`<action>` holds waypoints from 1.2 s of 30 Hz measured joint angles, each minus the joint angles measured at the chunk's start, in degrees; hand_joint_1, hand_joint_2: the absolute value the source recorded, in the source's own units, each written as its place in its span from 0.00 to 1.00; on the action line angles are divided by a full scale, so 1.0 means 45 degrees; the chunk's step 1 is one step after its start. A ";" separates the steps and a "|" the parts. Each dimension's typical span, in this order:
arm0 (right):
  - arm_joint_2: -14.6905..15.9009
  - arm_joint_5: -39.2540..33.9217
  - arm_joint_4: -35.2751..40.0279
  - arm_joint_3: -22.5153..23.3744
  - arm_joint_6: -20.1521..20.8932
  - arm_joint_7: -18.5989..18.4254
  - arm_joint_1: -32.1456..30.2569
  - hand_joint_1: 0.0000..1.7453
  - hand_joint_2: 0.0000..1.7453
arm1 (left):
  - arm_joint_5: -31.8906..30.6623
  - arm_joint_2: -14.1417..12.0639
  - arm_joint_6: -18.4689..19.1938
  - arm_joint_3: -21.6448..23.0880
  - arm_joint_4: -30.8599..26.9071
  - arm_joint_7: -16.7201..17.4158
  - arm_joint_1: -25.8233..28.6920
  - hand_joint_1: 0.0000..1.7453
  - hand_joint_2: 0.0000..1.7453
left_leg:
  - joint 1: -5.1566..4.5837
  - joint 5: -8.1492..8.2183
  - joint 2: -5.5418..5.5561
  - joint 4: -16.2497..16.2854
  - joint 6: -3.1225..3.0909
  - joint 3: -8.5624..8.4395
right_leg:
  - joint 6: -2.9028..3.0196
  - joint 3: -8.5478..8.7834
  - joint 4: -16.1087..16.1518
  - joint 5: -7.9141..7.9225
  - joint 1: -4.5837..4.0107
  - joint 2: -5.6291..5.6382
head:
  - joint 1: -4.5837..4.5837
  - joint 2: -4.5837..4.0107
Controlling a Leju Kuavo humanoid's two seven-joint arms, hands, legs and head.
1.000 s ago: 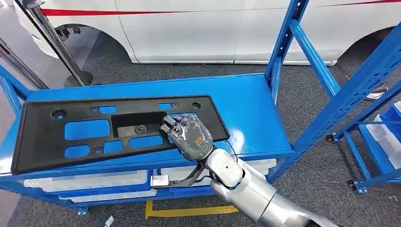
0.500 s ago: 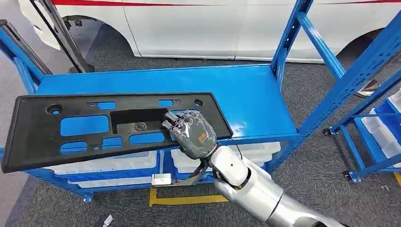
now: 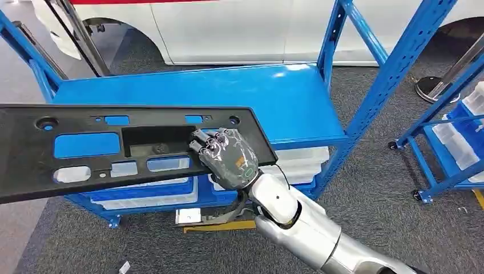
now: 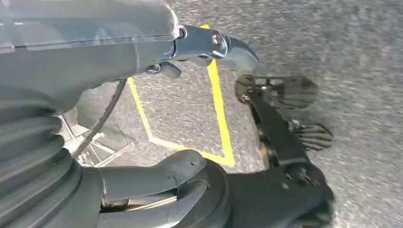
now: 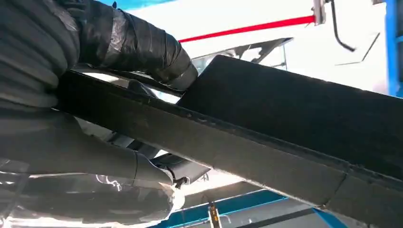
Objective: Take the parts from the cabinet and place them on the table.
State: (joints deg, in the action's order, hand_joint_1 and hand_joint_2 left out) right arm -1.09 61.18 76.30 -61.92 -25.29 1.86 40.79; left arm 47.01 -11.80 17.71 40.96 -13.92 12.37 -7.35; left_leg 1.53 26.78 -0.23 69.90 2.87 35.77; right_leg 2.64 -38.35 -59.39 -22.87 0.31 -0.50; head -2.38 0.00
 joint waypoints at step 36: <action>-0.2559 -0.0015 -0.1573 -0.0427 0.0811 -0.0141 0.0450 1.00 1.00 | 0.0452 -0.2093 0.1647 0.0005 0.0340 -0.0121 0.0493 0.00 1.00 | -0.0127 0.0767 -0.0273 -0.2777 -0.0342 -0.1672 | -0.0199 -0.0244 -0.0168 0.0317 -0.0188 -0.0463 | 0.0000 0.0000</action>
State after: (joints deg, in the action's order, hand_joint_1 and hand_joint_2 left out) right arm -12.61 61.11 69.22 -63.84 -21.64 1.22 42.82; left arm 49.05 -21.22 25.12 40.98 -12.39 11.83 -5.14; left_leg 0.96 30.23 -1.46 57.40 1.33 28.24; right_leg 1.74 -39.45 -60.15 -21.44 -0.54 -2.58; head -2.38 0.00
